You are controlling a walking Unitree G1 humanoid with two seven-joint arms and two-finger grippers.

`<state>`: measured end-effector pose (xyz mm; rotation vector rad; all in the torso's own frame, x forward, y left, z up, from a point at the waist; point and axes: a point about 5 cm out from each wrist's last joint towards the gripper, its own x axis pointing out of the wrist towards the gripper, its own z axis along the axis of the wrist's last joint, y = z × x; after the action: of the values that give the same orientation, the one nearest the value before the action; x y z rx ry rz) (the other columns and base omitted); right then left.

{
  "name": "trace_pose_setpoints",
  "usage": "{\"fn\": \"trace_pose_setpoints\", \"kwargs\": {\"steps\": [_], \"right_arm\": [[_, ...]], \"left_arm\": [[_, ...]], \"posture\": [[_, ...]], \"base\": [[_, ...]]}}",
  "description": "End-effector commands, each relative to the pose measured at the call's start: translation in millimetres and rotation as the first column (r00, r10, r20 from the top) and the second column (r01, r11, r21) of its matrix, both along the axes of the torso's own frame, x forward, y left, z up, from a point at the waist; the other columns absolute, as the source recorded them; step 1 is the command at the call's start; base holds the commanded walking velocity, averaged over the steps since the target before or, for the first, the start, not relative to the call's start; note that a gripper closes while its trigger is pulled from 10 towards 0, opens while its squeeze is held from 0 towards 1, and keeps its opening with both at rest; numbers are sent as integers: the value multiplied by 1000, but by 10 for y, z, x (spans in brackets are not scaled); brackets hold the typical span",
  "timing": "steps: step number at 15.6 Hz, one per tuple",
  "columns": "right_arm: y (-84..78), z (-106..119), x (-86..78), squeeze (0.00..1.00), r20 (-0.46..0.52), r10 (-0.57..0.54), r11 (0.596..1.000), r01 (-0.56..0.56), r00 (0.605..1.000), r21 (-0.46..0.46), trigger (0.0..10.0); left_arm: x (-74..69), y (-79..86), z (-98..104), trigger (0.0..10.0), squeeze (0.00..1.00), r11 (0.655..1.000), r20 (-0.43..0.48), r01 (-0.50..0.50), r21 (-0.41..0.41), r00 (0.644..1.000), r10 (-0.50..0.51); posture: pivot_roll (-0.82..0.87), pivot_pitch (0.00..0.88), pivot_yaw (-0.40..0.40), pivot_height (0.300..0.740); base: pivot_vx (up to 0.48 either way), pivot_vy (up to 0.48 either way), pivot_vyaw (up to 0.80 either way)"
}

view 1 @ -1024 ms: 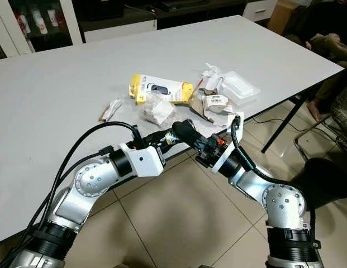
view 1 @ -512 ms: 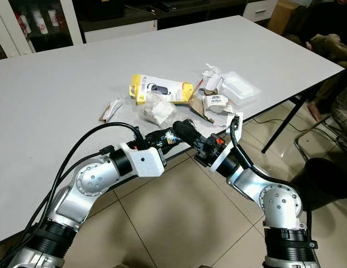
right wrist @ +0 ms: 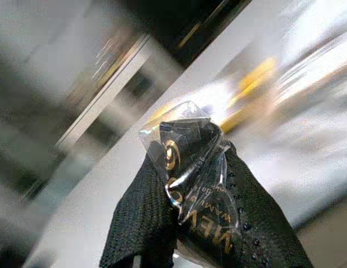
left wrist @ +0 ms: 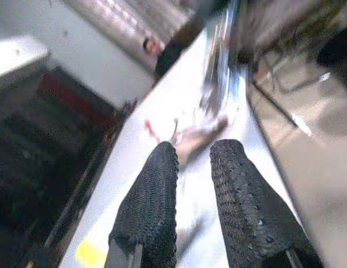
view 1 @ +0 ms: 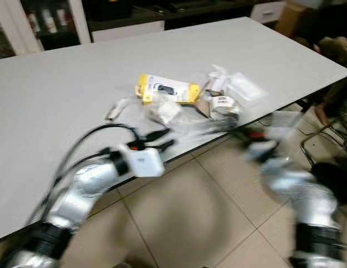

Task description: Picking trash to rubbish bin

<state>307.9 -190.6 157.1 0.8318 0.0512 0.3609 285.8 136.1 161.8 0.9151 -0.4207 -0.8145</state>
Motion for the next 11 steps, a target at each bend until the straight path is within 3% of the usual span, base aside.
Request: {"fn": "trace_pose_setpoints", "kwargs": {"steps": [1,3,4,5,6,7,8,9,10,11], "right_arm": [[38,-21,14,0,-10,-5,1000,5,1000,10,0],[17,-25,17,0,-7,-26,1000,26,1000,7,0],[26,-36,-5,0,3,-42,999,43,999,-32,0],[43,-35,-25,0,16,-47,995,48,999,-91,0],[108,-35,-84,0,34,-85,972,91,996,-219,2314],[122,-47,-100,0,23,-104,967,107,994,-233,2314],[195,-113,-166,0,16,-99,942,99,995,-322,10000],[243,-163,-230,0,29,-92,913,96,995,-397,10000],[234,-226,-292,0,52,-127,870,136,991,-474,10000],[236,-225,-312,0,82,-140,853,162,987,-496,10000]], "left_arm": [[-6,-61,30,10000,0,999,12,21,-29,1000,-21],[-2,-60,20,10000,0,999,0,15,-42,1000,-15],[38,40,-32,10000,0,980,-96,-113,-163,991,98],[61,107,-80,10000,0,951,-178,-205,-230,970,166],[55,267,-281,10000,0,791,-460,-476,-383,841,283],[31,296,-341,10000,0,729,-537,-546,-414,793,289],[-91,328,-502,10000,0,640,-656,-642,-421,703,274],[-206,318,-589,10000,0,633,-685,-666,-395,672,281],[-310,226,-601,10000,0,625,-695,-660,-417,674,249],[-330,202,-579,10000,0,603,-707,-674,-427,665,243]], "posture": [[27,42,-43,740],[27,42,-43,740],[25,43,-41,740],[23,43,-40,740],[18,43,-35,740],[18,43,-35,740],[7,46,-38,740],[13,53,-46,740],[33,60,-58,740],[31,64,-66,740]], "base": [[0,0,0],[0,0,0],[0,0,0],[0,0,0],[0,0,0],[0,0,0],[0,0,0],[0,0,0],[0,0,0],[0,0,-650]]}}
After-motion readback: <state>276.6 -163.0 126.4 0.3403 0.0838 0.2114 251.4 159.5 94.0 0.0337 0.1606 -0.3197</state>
